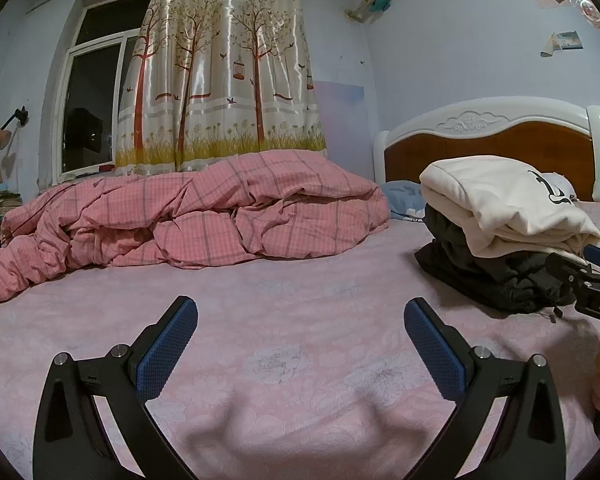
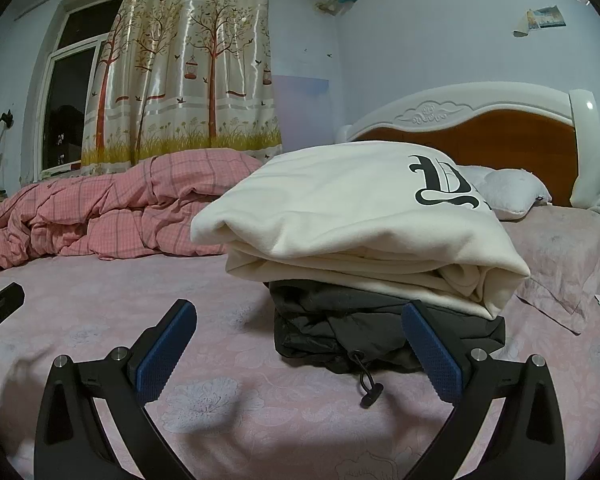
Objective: Fold large clothes
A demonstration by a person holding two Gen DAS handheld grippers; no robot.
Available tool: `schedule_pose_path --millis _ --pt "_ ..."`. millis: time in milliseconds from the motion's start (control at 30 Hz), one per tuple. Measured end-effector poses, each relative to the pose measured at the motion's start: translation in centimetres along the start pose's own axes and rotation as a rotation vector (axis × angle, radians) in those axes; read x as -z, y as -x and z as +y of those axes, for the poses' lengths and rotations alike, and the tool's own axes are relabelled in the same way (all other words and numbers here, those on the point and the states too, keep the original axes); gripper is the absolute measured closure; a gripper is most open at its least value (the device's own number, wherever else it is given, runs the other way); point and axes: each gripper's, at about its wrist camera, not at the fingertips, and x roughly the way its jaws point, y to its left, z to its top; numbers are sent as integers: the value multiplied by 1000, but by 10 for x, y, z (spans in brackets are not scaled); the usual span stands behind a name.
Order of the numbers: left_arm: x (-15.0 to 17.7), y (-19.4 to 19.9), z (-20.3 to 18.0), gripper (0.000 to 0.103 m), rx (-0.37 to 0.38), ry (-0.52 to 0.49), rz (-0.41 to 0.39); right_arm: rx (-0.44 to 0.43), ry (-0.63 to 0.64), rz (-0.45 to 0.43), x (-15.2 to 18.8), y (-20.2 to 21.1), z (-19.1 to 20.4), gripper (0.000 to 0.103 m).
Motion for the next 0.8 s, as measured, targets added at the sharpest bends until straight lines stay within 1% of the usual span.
schedule_pose_path --millis 633,800 --pt "3 -1 -3 0 0 -12 -4 2 -5 -2 0 5 1 0" --pt "4 -2 -2 0 5 -8 10 2 -21 -6 1 9 0 0"
